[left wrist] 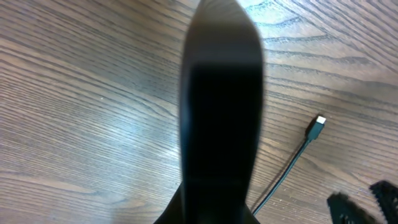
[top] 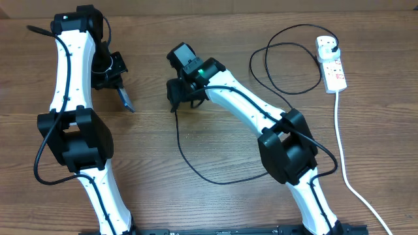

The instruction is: Plug charger to phone and switch on socket

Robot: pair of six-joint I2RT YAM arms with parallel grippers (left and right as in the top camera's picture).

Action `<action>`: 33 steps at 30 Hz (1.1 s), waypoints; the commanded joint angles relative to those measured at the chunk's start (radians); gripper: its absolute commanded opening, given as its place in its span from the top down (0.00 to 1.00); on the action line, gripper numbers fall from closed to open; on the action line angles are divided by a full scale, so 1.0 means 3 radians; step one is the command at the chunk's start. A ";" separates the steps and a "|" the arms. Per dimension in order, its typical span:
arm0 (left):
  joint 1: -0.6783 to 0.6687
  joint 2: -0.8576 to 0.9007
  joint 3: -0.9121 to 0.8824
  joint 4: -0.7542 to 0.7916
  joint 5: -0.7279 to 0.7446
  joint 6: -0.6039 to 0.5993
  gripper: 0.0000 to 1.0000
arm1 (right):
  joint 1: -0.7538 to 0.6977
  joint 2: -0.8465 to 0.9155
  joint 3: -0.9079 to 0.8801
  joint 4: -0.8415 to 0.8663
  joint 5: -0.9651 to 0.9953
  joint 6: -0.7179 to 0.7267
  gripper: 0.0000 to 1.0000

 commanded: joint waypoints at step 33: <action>0.0011 -0.0053 0.0060 0.0032 0.0027 -0.0045 0.96 | 0.0144 0.0449 0.0103 0.0326 0.0234 0.0097 0.72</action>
